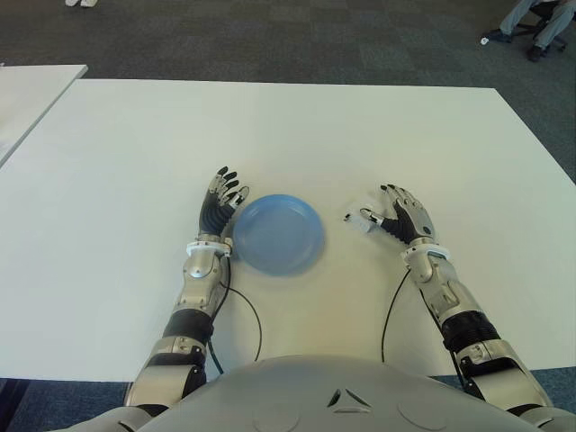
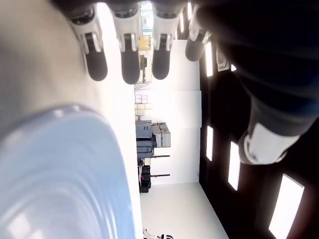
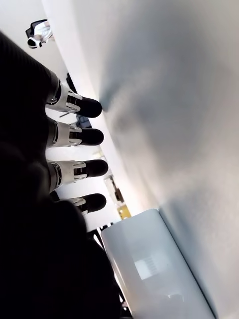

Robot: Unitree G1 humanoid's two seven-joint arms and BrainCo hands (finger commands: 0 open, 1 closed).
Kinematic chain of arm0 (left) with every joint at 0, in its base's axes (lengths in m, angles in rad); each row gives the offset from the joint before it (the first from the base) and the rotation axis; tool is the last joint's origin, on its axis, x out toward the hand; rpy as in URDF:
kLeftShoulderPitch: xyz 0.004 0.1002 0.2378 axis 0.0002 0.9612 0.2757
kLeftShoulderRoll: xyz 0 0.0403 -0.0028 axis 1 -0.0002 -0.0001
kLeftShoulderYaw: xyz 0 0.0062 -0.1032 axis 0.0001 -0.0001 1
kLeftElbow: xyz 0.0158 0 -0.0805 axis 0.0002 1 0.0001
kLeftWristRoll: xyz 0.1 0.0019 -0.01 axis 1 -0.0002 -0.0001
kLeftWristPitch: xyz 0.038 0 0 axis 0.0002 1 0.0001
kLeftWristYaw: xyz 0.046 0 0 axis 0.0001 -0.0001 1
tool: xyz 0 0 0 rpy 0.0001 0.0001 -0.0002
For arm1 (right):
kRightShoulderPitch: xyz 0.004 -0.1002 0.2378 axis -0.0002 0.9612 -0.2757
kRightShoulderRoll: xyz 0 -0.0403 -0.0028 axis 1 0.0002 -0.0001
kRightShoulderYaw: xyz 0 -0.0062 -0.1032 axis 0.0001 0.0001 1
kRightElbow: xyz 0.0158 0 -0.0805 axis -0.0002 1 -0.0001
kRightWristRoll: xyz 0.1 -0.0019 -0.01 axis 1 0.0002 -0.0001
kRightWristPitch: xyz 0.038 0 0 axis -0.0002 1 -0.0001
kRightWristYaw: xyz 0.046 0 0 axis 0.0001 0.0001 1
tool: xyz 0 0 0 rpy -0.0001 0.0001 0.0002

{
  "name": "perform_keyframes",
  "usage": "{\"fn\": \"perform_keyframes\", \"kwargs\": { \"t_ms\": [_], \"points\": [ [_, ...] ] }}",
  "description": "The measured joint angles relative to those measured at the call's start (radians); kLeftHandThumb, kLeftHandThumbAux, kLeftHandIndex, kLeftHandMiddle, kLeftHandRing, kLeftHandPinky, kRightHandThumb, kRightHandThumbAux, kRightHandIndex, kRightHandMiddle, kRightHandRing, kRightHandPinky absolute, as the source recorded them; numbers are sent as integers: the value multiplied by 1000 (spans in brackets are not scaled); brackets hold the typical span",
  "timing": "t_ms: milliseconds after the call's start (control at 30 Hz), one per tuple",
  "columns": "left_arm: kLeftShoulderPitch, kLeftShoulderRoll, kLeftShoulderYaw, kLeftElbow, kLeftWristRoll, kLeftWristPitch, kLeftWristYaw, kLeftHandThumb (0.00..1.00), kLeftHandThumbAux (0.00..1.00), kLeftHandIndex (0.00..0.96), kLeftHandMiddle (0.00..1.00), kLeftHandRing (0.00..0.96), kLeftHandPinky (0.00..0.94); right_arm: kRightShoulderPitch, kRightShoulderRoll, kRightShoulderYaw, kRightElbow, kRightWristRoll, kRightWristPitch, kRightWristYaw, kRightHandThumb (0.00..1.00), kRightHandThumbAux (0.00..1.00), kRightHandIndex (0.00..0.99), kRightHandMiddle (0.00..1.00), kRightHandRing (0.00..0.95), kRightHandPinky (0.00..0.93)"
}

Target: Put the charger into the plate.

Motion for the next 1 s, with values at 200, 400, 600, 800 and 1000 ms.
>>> {"fn": "perform_keyframes", "kwargs": {
  "t_ms": [200,400,600,800,1000],
  "points": [
    [7,0,0,-7,0,-1,0,0,593,86,170,184,213,-4,1,0,9,16,-3,-4,321,167,0,0,0,0],
    [10,0,0,-11,0,-1,0,0,592,84,167,181,217,-6,2,0,15,28,-5,-5,324,169,0,0,0,0],
    [13,0,0,-15,-1,-1,0,0,590,83,166,180,214,-13,6,-1,22,33,-3,-8,327,171,0,0,0,0],
    [14,0,0,-16,-1,0,0,0,592,86,176,190,230,-20,16,-1,26,33,12,-15,323,171,0,0,0,0],
    [14,-1,0,-18,-1,2,0,0,593,95,186,199,231,-21,23,-1,21,33,25,-22,318,180,0,0,0,0]
  ]
}}
